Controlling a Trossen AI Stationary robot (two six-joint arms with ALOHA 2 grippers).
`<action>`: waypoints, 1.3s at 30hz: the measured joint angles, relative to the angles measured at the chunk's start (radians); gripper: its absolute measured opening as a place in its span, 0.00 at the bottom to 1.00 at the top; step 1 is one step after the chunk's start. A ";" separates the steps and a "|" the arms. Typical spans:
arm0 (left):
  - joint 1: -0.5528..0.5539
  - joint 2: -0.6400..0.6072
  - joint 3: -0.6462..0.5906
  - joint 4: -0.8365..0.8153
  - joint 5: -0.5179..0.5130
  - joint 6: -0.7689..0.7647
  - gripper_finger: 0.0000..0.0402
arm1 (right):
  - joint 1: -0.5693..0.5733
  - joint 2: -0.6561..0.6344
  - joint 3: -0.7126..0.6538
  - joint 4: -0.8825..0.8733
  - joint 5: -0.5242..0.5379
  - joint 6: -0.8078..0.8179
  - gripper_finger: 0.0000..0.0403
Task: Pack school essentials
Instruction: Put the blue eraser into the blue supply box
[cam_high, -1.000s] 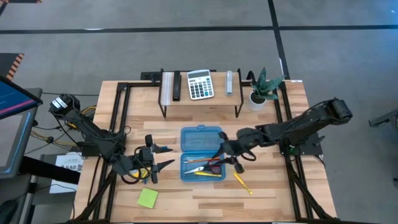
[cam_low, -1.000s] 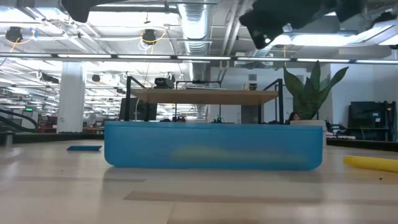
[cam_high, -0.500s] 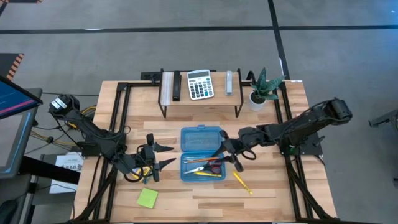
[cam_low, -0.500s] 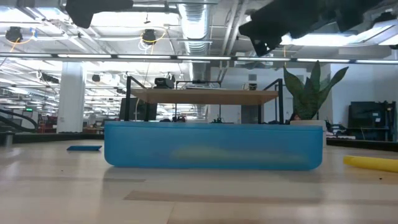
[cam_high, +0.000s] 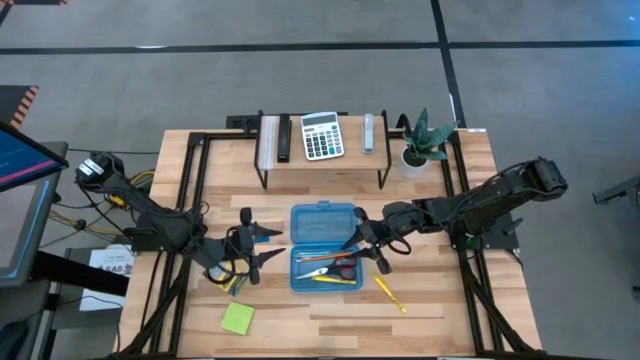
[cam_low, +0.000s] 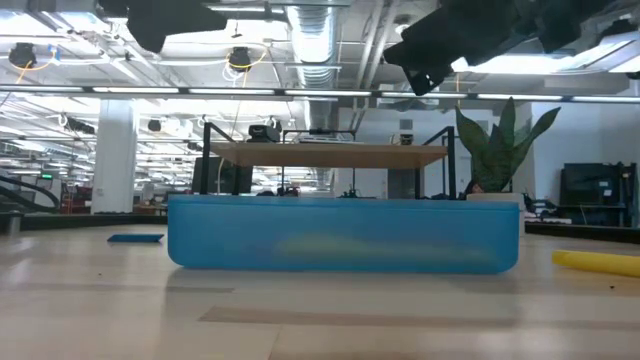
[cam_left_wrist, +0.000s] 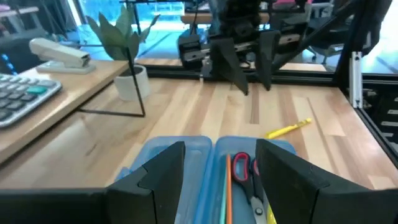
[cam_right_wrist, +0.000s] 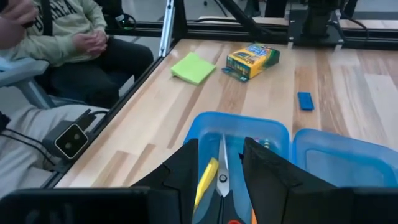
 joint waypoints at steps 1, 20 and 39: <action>0.001 0.000 0.000 -0.005 0.001 -0.010 0.47 | 0.000 0.000 0.000 -0.001 0.000 0.000 0.35; -0.016 0.042 0.001 -0.195 0.024 -0.289 0.47 | 0.001 0.004 0.000 -0.020 -0.001 -0.019 0.35; 0.045 0.035 0.001 -0.378 0.134 -0.419 0.47 | 0.001 0.002 0.000 -0.023 -0.001 0.006 0.35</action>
